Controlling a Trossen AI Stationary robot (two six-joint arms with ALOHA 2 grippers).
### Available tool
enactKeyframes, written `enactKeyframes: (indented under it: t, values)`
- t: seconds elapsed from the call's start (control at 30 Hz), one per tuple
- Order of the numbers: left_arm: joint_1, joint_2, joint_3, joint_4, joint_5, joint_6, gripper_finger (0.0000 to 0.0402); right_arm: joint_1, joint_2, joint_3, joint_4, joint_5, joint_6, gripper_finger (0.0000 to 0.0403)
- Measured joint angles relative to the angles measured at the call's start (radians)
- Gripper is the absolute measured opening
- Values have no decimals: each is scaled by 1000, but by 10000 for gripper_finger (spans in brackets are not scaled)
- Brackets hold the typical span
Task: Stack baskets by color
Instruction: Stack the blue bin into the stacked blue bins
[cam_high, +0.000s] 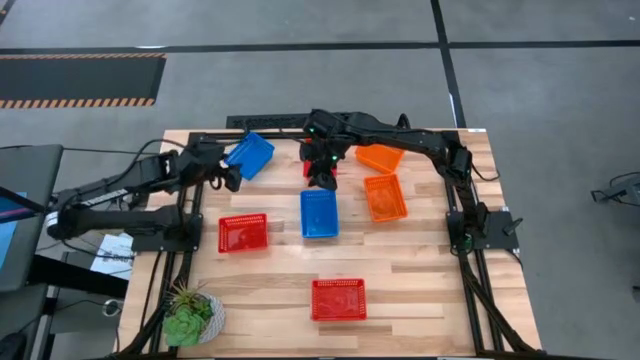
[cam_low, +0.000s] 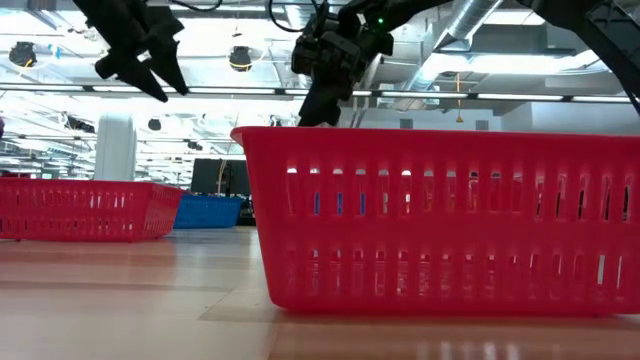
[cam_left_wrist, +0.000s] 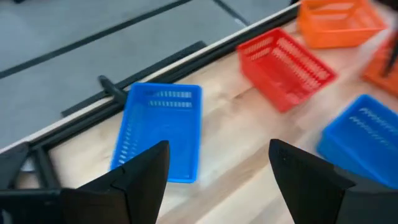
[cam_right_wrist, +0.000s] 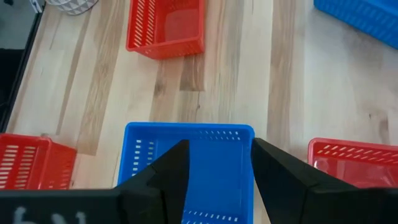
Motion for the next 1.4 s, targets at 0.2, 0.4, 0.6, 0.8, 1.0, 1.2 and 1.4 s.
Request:
enactKeyframes:
  t: [0.2,0.4,0.6,0.8,1.0,1.2,1.4]
  values:
    - [123,31,-42,79,153,95,263,-1,0,0,14,0,1,194]
    - [234,65,-127,202,182,108,263,-1,0,0,47,0,2,196]
    - [284,147,-179,283,165,133,263,6,0,0,52,0,2,192]
    - [288,285,-179,348,154,145,263,14,0,0,52,0,2,193]
    - [288,403,-179,380,150,149,263,20,0,0,34,0,2,191]
    - [290,470,-180,396,123,166,263,29,0,-1,-1,0,2,189]
    - [311,506,-180,438,180,178,263,39,0,-1,-14,-1,1,188]
